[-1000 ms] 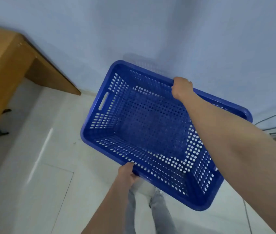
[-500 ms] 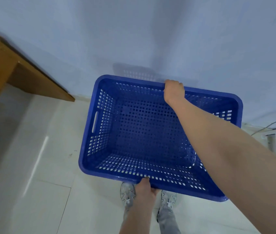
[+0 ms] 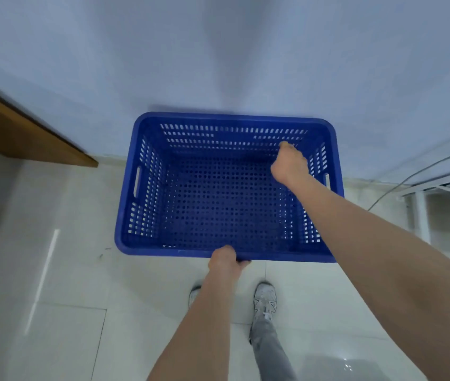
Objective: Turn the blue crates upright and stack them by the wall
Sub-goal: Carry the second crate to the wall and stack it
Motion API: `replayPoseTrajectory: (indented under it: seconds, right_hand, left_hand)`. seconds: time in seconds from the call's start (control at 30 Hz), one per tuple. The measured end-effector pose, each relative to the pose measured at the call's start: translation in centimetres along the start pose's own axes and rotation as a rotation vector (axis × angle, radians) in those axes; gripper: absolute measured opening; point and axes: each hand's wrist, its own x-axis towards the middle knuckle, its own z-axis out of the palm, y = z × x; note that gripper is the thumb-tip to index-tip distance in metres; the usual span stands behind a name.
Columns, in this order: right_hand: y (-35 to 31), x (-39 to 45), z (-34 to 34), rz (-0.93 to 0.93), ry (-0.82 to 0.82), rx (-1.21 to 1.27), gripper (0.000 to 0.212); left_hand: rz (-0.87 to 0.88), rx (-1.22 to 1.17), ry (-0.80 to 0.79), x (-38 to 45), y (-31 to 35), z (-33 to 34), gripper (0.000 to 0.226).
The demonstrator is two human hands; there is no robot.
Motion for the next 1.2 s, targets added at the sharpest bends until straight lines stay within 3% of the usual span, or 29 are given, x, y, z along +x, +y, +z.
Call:
replayPoseTrajectory:
  seconds: [0.1, 0.2, 0.27, 0.4, 0.47, 0.57, 0.67, 0.87, 1.2]
  right_hand:
    - [4.7, -1.4, -1.0, 0.135, 0.046, 0.056, 0.048]
    - [8.3, -2.6, -1.8, 0.26, 0.063, 0.122, 0.05]
    - [10.1, -3.0, -1.9, 0.352, 0.039, 0.176, 0.05]
    - [12.4, -3.8, -1.1, 0.494, -0.019, 0.195, 0.054]
    - [13.1, -3.9, -0.3, 0.55, -0.046, 0.179, 0.059]
    - [14.1, -3.2, 1.0, 0.588, -0.089, 0.226, 0.058]
    - [14.7, -1.9, 2.2, 0.563, -0.107, 0.296, 0.052]
    - [15.5, 0.2, 3.5, 0.522, 0.062, 0.382, 0.035]
    - [15.0, -0.4, 5.1, 0.544, 0.2, 0.374, 0.028]
  left_hand:
    - [-0.155, 0.205, -0.058, -3.4, 1.1, -1.7, 0.035]
    - [-0.092, 0.654, 0.003, -4.4, 4.3, -4.2, 0.043]
    - [0.121, 0.806, 0.141, -4.4, 7.3, -5.9, 0.04]
    - [0.816, 0.974, 0.73, -3.6, 13.0, -9.4, 0.031]
    - [0.879, 1.025, 0.931, -2.8, 14.8, -10.8, 0.044]
    - [0.711, 1.084, 0.891, -0.5, 16.9, -12.0, 0.068]
    - [0.575, 1.092, 0.758, 2.3, 18.2, -13.4, 0.064]
    - [0.724, 1.065, 0.756, 3.7, 19.3, -14.3, 0.037]
    - [0.825, 1.023, 0.75, 3.7, 20.4, -13.9, 0.029]
